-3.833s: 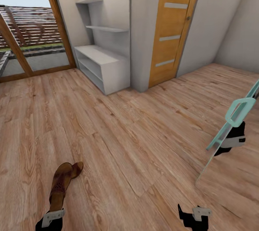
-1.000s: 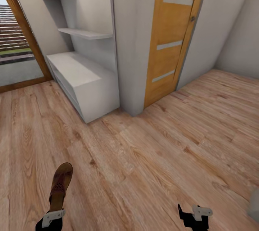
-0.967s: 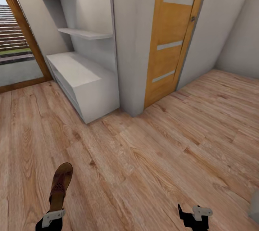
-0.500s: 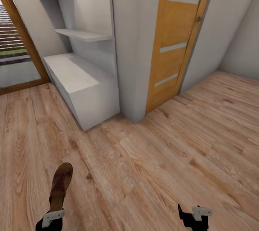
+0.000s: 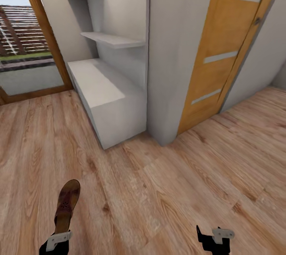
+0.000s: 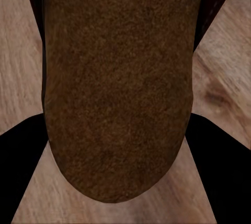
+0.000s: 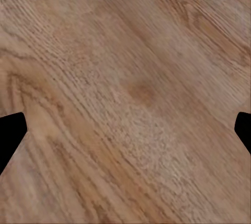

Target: Pick up the two gym shoes and the two sandals from the corridor floor and place them onto the hallstand (shoe rack) in the corridor, making sure they are on the rack and not on the floor. Arrange them so the two gym shoes are next to each other and the two sandals are next to each other.

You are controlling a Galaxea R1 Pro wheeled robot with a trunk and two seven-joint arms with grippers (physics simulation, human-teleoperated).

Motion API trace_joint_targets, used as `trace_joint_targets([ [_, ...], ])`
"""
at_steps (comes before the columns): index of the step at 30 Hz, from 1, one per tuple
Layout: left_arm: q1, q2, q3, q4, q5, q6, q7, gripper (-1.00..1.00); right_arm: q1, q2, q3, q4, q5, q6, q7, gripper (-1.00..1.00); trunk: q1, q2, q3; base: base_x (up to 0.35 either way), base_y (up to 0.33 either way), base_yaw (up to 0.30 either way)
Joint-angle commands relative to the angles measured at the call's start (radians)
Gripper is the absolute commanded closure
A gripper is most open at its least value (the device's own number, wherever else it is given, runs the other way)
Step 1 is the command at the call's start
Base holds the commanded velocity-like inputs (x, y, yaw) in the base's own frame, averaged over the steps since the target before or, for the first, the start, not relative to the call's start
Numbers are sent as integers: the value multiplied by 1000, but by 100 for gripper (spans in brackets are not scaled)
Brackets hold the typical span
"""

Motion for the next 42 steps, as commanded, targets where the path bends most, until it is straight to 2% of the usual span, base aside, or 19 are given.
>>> trace_joint_targets([
  [1, -1, 0, 4, 1, 8, -2, -9, 100, 0, 0, -2, 1, 1, -3, -1, -100, 0, 0, -1, 339, 0, 277],
  [11, -1, 0, 4, 1, 8, -3, -9, 100, 0, -1, -2, 0, 1, -4, -1, -100, 0, 0, -1, 337, 17, 277],
  [31, 1, 0, 4, 1, 8, -4, -9, 100, 0, -1, -2, 1, 1, -3, -1, -100, 0, 0, -1, 285, 200, 277],
  [42, 1, 1, 4, 1, 8, -4, -9, 100, 0, 0, -2, 1, 1, -3, -1, -100, 0, 0, -1, 330, 33, 277],
])
